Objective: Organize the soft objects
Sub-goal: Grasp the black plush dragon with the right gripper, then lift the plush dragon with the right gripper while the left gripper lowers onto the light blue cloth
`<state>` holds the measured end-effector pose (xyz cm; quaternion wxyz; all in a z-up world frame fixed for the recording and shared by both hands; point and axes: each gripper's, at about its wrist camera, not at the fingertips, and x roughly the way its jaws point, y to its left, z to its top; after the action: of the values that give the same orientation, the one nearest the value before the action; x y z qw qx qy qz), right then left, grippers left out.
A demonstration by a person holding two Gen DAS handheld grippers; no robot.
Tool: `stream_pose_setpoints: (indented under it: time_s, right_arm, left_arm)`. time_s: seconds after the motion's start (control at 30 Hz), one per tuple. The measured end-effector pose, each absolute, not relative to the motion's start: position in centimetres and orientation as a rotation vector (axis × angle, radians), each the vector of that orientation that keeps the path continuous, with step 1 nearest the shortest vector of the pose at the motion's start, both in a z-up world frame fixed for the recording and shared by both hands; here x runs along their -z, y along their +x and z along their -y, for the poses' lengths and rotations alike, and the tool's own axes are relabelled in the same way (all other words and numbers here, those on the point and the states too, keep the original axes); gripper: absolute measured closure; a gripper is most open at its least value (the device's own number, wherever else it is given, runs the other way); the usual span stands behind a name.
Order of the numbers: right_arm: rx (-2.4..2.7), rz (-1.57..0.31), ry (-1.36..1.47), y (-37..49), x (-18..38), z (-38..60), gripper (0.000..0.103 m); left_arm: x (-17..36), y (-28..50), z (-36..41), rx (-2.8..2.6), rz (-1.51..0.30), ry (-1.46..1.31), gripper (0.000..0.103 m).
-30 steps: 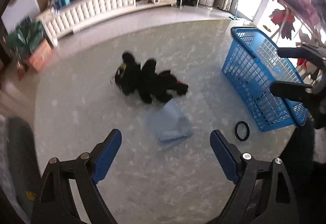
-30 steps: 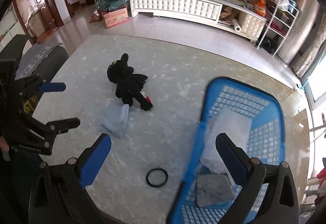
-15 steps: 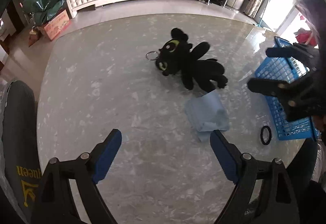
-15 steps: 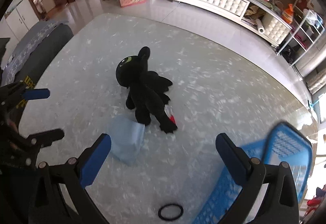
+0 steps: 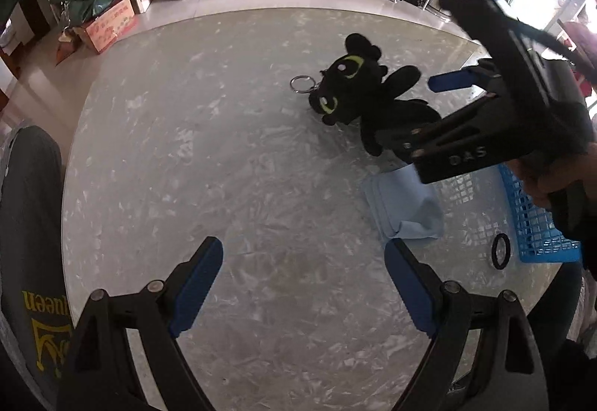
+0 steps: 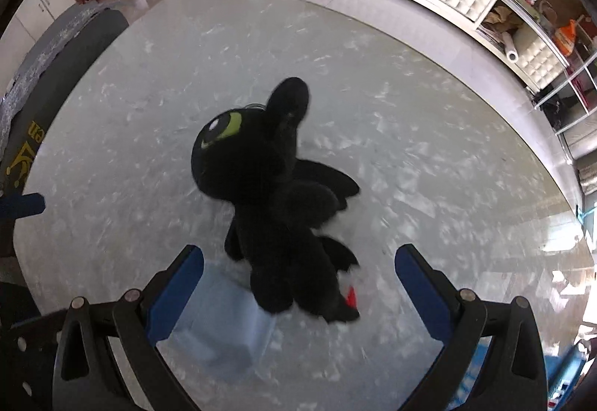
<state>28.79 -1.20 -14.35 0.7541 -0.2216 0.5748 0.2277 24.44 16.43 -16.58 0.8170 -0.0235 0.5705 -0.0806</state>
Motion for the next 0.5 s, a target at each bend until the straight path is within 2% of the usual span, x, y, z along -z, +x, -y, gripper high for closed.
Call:
stream_pose_setpoints:
  time_s: [0.1,0.17,0.2,0.27,0.33,0.4,0.43,0.5]
  right_arm:
    - [-0.516,-1.265,-0.529,29.3,15.6,-0.2,0.0]
    - [-0.516,-1.269,-0.556,29.7,16.3,-0.7,0.006]
    - [-0.52,-1.268,-0.556,29.8,16.6,-0.8,0.014]
    - [-0.527,-1.283,-0.553,30.1,17.2,-0.9,0.021]
    - [-0.546,-1.308,-0.547,30.3,17.7,-0.9,0.039]
    - [-0.56,-1.314,-0.526,30.2,17.8,-0.8,0.047]
    - [-0.56,-1.306,-0.528,30.2,17.6,-0.8,0.056]
    - [-0.559,-1.296,-0.523,30.1,17.3,-0.7,0.06]
  left_arm:
    - [17.0,24.8,-17.0,0.164,-1.223,-0.064,0.015]
    - [17.2,25.0,-17.4,0.138,-1.236,-0.08,0.015]
    - [17.3,25.1,-17.8,0.131,-1.248,-0.095,0.015]
    - [17.4,25.1,-17.9,0.148,-1.252,-0.118,0.015]
    - [17.5,25.1,-17.7,0.15,-1.249,-0.101,0.015]
    - [17.5,25.0,-17.3,0.146,-1.238,-0.07,0.015]
    - [17.5,25.0,-17.2,0.147,-1.235,-0.064,0.015]
    - [17.4,25.0,-16.9,0.154,-1.225,-0.061,0.015]
